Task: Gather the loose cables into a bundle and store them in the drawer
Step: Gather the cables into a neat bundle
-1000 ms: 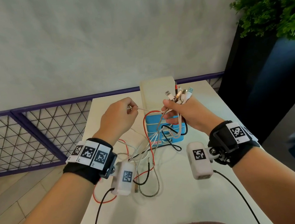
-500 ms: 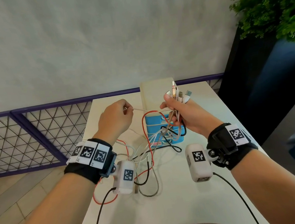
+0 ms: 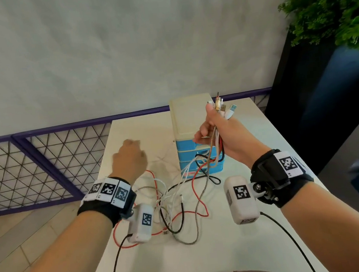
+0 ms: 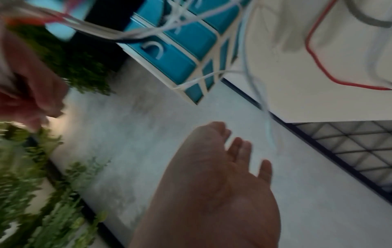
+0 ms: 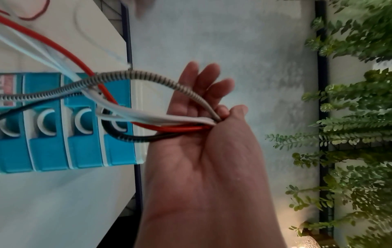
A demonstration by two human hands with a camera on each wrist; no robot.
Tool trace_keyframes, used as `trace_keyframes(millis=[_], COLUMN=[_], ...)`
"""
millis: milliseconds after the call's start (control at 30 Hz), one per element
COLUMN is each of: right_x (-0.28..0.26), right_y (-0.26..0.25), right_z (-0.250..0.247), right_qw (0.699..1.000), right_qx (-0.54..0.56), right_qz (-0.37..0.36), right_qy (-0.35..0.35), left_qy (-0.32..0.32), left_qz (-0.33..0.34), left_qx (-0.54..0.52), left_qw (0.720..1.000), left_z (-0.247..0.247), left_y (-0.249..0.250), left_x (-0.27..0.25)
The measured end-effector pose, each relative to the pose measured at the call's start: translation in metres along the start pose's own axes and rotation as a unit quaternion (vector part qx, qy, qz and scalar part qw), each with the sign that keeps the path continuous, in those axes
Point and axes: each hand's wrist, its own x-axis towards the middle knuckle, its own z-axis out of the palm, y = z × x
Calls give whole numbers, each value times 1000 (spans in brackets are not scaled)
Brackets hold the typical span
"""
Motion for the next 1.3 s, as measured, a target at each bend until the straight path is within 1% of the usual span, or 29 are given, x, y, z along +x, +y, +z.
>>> trace_keyframes(millis=[33,67,100,133,167,200,233,300,367,400,500,567,633,667,700,767,833,900,1000,1133,1167,1200,1300], right_x=[0,0,0,1,2,2,3,5,8,9,10,8,6,6,7,8,9,9,8,8,7,6,2], right_y=[0,0,1,1,1,0,-2,-7,-9,-8,-5,-4,-6,-7,-9,-16,-26,-34,-43,-57,-58,-57,-53], right_z=[5,10,15,20,24,27,29,29,26,25,25,27,27,26,24,20,15,10,6,0,-1,-1,3], right_qw=[1000,1000,1000,1000,999,999,998,998,996,995,997,998,998,998,998,997,997,997,997,994,994,995,996], right_qx=[0,-3,2,16,32,44,52,62,84,94,81,61,58,60,62,67,71,72,77,100,100,98,94], right_qz=[6,10,12,15,17,18,19,23,23,18,0,-2,-1,2,4,7,11,9,1,-16,-16,-14,-5], right_qy=[-5,-11,-14,-13,-7,1,10,19,19,18,14,16,24,26,28,31,32,30,28,28,27,23,7], left_qy=[-4,-39,-107,-186,-244,-266,-255,-185,-121,-105,-92,-116,-165,-185,-199,-211,-223,-233,-265,-300,-308,-311,-323], left_qz=[67,128,171,198,215,233,254,276,267,268,280,268,266,273,285,291,259,211,174,101,90,94,117], left_qx=[-73,-163,-245,-293,-303,-287,-276,-294,-334,-345,-355,-373,-375,-357,-324,-230,-176,-175,-178,-119,-95,-86,-115], left_qw=[995,978,948,917,896,890,891,896,896,893,887,881,873,874,880,904,923,933,931,941,942,942,932], left_z=[-1,-7,-11,-15,-15,-13,-8,1,7,6,5,1,-4,-6,-6,0,12,21,35,73,80,86,101], left_y=[13,30,47,63,77,89,96,105,106,109,114,113,108,103,98,78,53,34,14,-16,-20,-21,-22], left_x=[-4,-12,-21,-31,-41,-49,-55,-63,-65,-68,-69,-65,-57,-51,-46,-32,-22,-20,-27,-49,-54,-60,-72])
